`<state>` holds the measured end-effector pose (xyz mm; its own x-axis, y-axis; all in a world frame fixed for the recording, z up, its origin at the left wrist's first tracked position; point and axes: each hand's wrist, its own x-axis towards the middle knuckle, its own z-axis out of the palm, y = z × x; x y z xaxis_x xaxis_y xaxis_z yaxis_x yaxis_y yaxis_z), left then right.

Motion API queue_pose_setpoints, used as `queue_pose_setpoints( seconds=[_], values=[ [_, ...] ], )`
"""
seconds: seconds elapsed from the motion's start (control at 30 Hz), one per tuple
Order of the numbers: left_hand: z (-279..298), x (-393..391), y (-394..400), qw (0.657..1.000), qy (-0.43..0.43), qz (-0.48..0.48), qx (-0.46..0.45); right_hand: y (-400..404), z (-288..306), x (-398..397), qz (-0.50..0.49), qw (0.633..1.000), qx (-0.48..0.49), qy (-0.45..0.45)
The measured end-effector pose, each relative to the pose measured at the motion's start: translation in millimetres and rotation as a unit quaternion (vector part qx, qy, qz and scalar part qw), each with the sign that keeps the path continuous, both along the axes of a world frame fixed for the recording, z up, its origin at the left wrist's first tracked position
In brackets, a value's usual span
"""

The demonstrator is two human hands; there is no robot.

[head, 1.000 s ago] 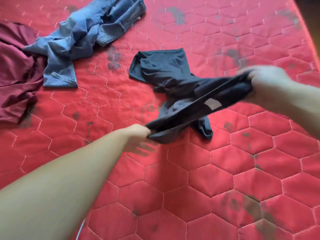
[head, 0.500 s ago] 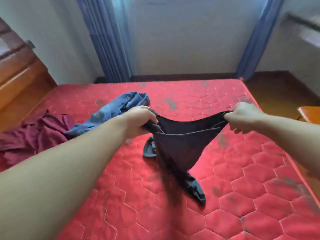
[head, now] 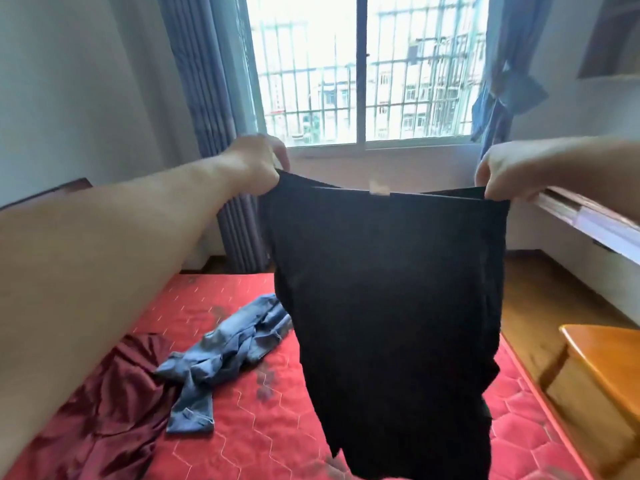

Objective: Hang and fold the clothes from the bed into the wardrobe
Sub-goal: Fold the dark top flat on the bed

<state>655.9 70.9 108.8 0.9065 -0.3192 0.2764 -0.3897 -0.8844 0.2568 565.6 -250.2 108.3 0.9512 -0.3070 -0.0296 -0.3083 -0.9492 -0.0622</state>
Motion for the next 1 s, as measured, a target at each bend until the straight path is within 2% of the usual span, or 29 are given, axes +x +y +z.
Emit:
queue_pose_setpoints(
  seconds=[0.07, 0.13, 0.2, 0.23, 0.27, 0.3, 0.33, 0.37, 0.43, 0.5, 0.63, 0.7, 0.73, 0.77, 0.83, 0.87, 0.9, 0.93, 1.0],
  values=[
    [-14.8, -1.1, 1.2, 0.994, 0.026, 0.001, 0.106, 1.8, -10.2, -8.7, -0.014, 0.997, 0.015, 0.068],
    [-37.0, 0.2, 3.5, 0.991, -0.033, 0.013, 0.133, 0.0, -29.2, -12.6, -0.026, 0.994, 0.052, 0.096],
    [-55.6, 7.2, 7.7, 0.987, -0.107, 0.053, 0.104, -6.2, -47.6, -12.9, -0.032, 0.995, 0.091, 0.02],
    [-60.5, 9.9, 10.7, 0.988, -0.101, 0.082, 0.081, -11.1, -54.6, -11.8, -0.041, 0.992, 0.109, -0.05],
    [-62.7, 9.7, 13.5, 0.992, -0.04, 0.105, 0.056, -15.5, -60.8, -11.2, -0.05, 0.988, 0.115, -0.092],
    [-65.2, 8.6, 16.1, 0.991, 0.067, 0.107, 0.039, -16.6, -66.7, -11.5, -0.048, 0.989, 0.118, -0.075],
    [-66.9, 3.8, 17.5, 0.975, 0.199, 0.088, 0.049, -15.9, -73.3, -12.8, -0.036, 0.992, 0.123, -0.013],
    [-68.5, -1.4, 18.4, 0.945, 0.314, 0.065, 0.068, -15.2, -80.5, -14.0, -0.026, 0.99, 0.128, 0.06],
    [-75.6, -7.0, 21.2, 0.896, 0.44, 0.022, 0.061, -13.7, -94.3, -15.4, -0.014, 0.977, 0.127, 0.171],
    [-89.0, 1.7, 26.4, 0.88, 0.475, -0.016, -0.016, -11.6, -106.3, -15.9, -0.005, 0.965, 0.11, 0.237],
    [-115.4, 21.1, 26.4, 0.858, 0.471, -0.046, -0.199, -6.0, -125.8, -17.5, 0.003, 0.931, 0.13, 0.342],
    [-124.4, 27.5, 26.6, 0.847, 0.485, -0.059, -0.21, -5.0, -137.1, -14.6, 0.002, 0.921, 0.148, 0.359],
    [-128.7, 31.2, 27.6, 0.842, 0.508, -0.056, -0.172, -6.5, -143.2, -12.6, -0.005, 0.92, 0.155, 0.359],
    [-133.6, 33.5, 29.3, 0.84, 0.533, -0.047, -0.093, -9.4, -149.2, -9.6, -0.018, 0.921, 0.162, 0.353],
    [-145.9, 39.5, 32.6, 0.837, 0.522, -0.006, 0.166, -17.7, -159.6, -3.3, -0.062, 0.92, 0.183, 0.34],
    [-152.5, 42.7, 33.1, 0.819, 0.494, 0.016, 0.292, -21.9, -164.2, 0.3, -0.084, 0.917, 0.194, 0.338],
    [-161.1, 47.8, 34.4, 0.8, 0.472, 0.036, 0.37, -24.9, -169.9, 4.7, -0.104, 0.914, 0.197, 0.338],
    [-169.9, 52.7, 34.5, 0.786, 0.47, 0.052, 0.398, -28.0, -177.2, 9.8, -0.118, 0.915, 0.19, 0.335],
    [-186.7, 64.0, 30.3, 0.774, 0.509, 0.08, 0.368, -30.1, -193.6, 19.0, -0.123, 0.921, 0.132, 0.346]
  ],
)
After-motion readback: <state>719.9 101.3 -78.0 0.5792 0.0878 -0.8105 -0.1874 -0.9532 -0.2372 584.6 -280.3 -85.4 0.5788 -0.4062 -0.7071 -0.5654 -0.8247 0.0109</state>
